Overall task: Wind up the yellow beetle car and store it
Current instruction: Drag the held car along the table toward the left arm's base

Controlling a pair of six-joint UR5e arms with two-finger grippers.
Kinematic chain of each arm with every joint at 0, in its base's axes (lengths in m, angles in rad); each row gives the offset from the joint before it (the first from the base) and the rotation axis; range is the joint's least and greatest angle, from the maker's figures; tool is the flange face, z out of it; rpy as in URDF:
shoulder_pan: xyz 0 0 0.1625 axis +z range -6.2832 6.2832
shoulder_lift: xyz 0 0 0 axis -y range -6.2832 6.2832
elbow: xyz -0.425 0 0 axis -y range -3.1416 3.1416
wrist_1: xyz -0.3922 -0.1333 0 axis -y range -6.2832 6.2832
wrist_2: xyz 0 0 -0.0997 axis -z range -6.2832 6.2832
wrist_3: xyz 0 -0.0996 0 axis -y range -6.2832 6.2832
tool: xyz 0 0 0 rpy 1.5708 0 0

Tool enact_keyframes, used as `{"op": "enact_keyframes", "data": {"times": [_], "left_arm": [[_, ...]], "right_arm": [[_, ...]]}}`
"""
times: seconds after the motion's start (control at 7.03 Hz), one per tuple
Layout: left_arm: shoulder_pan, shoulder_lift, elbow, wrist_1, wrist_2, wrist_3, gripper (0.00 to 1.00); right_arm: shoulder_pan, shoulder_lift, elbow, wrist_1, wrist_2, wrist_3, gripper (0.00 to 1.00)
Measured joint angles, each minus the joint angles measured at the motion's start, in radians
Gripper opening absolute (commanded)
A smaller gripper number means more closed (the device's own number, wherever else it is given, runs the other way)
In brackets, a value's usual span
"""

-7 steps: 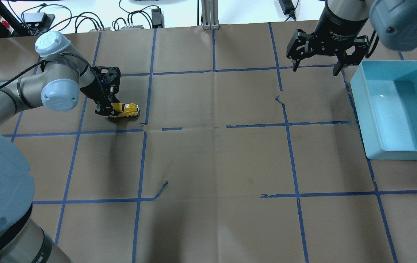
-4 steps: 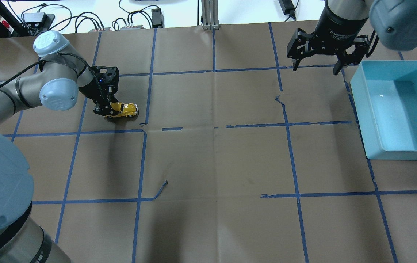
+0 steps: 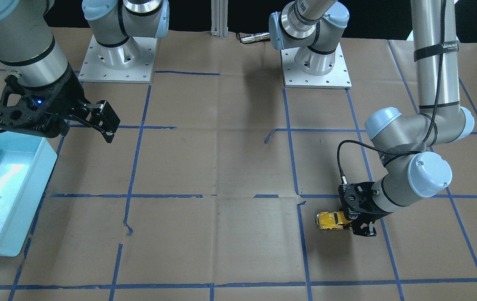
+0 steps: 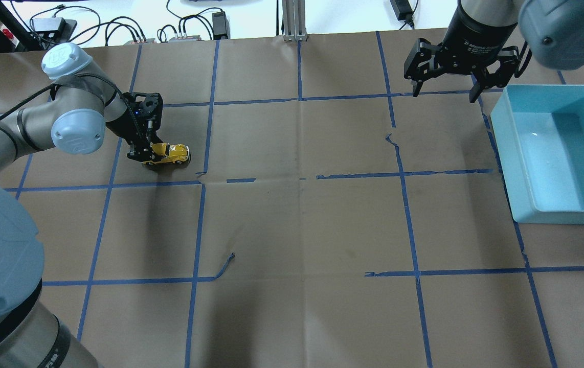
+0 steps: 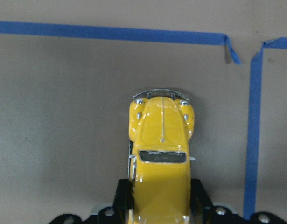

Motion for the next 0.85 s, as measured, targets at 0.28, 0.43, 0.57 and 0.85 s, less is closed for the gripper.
{"op": "enact_keyframes", "data": {"times": [0.28, 0.43, 0.57, 0.85], "left_arm": [[0.013, 0.000, 0.000, -0.001, 0.000, 0.028, 0.00], [0.016, 0.000, 0.001, -0.001, 0.001, 0.040, 0.00], [0.017, 0.000, 0.001, -0.001, 0.001, 0.045, 0.00], [0.018, 0.000, 0.001, -0.001, 0.001, 0.049, 0.00]], "right_arm": [[-0.001, 0.000, -0.004, -0.009, 0.000, -0.001, 1.00], [-0.002, 0.001, -0.007, -0.011, -0.001, -0.001, 1.00], [-0.002, 0.001, -0.007, -0.012, -0.001, -0.001, 1.00], [-0.002, 0.001, -0.009, -0.014, -0.001, -0.001, 1.00]]}}
